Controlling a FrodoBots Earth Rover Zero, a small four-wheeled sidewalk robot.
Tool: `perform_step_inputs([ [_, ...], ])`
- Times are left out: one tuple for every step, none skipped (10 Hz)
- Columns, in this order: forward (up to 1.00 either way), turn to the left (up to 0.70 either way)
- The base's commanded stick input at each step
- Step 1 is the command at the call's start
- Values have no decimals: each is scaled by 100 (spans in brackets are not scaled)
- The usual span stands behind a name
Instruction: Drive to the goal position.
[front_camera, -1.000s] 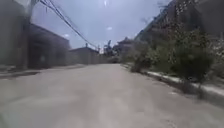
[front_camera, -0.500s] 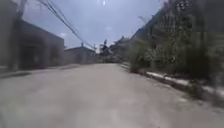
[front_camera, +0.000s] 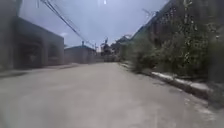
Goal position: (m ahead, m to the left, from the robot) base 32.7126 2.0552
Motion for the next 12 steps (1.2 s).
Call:
perform_step_inputs([
  [85,0],
  [85,0],
  [85,0],
  [85,0],
  [85,0],
  [85,0],
  [85,0],
  [85,-4],
  [85,-17],
  [85,-31],
  [85,-34],
  [85,-28],
])
